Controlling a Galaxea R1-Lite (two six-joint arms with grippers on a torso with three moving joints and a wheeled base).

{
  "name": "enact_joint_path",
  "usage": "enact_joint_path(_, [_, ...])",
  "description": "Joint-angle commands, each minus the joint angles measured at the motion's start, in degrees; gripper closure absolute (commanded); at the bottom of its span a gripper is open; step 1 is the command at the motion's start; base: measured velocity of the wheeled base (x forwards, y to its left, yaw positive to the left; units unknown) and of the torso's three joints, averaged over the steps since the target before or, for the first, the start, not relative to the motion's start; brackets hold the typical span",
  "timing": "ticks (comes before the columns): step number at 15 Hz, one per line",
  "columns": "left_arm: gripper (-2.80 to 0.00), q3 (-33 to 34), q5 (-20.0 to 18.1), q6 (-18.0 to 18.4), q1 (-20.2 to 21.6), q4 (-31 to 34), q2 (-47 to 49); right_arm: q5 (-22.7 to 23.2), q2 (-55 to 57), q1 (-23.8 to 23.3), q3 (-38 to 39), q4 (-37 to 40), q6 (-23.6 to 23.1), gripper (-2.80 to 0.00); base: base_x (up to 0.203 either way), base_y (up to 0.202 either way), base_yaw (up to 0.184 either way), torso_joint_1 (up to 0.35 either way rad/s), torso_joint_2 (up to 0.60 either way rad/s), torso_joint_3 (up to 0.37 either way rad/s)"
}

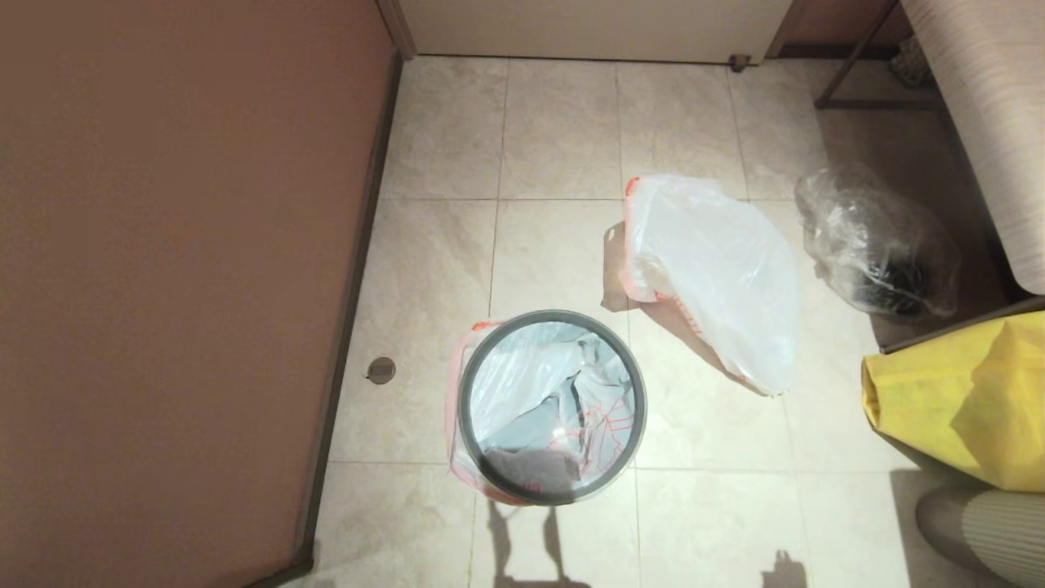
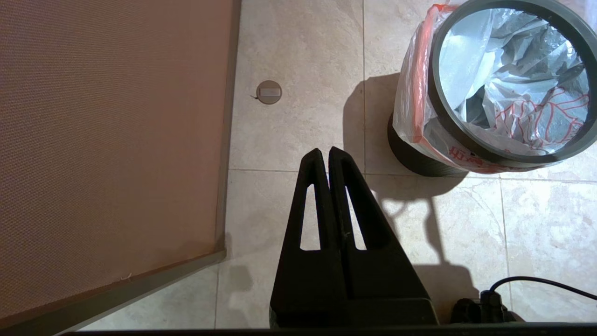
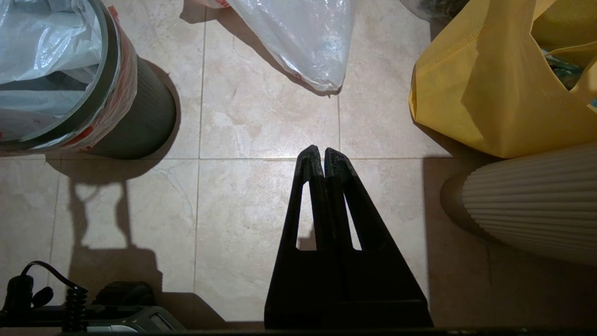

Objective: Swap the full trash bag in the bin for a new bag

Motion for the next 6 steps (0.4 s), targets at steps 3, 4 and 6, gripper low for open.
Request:
enact_joint_path(3, [0.0, 0.0, 0.0, 0.0, 0.0, 0.0, 0.1, 0.0, 0.1, 0.0, 0.0, 0.0, 0.0, 0.0, 0.0, 0.0, 0.0, 0.0, 0.0, 0.0])
enact_joint_path(4, [0.0, 0.0, 0.0, 0.0, 0.1, 0.0, 0.1, 0.0, 0.1, 0.0, 0.0, 0.1, 0.0, 0.0, 0.0, 0.0, 0.0, 0.0, 0.0, 0.0])
enact_joint_path(6, [0.0, 0.0, 0.0, 0.0, 0.0, 0.0, 0.1, 0.0, 0.1, 0.0, 0.0, -0.1, 0.0, 0.0, 0.0, 0.0, 0.0, 0.0, 0.0, 0.0])
